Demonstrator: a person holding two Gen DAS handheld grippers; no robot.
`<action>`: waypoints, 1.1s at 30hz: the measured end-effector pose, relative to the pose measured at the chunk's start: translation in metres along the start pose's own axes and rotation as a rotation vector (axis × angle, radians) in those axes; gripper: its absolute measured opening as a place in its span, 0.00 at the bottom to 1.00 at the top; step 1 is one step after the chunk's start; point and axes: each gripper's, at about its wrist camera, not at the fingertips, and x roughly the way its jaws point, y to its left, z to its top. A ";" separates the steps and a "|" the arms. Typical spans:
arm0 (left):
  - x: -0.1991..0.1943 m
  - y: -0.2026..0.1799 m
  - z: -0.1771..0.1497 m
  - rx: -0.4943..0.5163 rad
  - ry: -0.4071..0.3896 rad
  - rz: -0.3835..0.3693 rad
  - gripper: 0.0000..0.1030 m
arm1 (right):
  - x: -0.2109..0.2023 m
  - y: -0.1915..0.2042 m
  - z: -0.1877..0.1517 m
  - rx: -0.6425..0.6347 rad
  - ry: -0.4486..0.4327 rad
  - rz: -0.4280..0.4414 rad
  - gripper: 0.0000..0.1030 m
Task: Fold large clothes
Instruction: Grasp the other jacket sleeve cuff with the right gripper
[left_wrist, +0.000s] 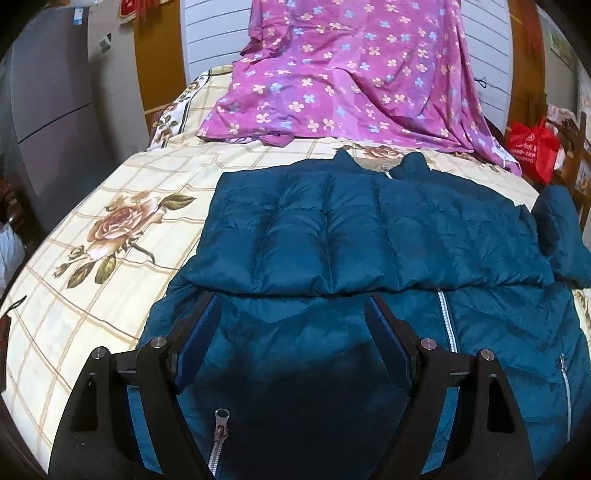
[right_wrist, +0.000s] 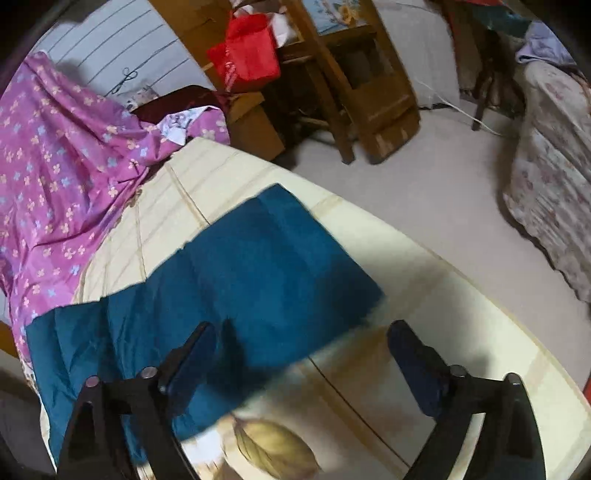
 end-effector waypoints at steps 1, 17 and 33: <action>0.000 -0.001 0.000 0.002 -0.004 0.001 0.78 | 0.003 0.002 0.002 -0.010 -0.007 -0.003 0.95; 0.003 -0.003 -0.002 0.007 0.008 0.016 0.78 | 0.004 0.006 -0.006 -0.041 -0.198 0.095 0.30; 0.024 -0.001 -0.004 -0.004 0.112 0.043 0.78 | -0.069 0.052 -0.027 -0.217 -0.253 0.086 0.18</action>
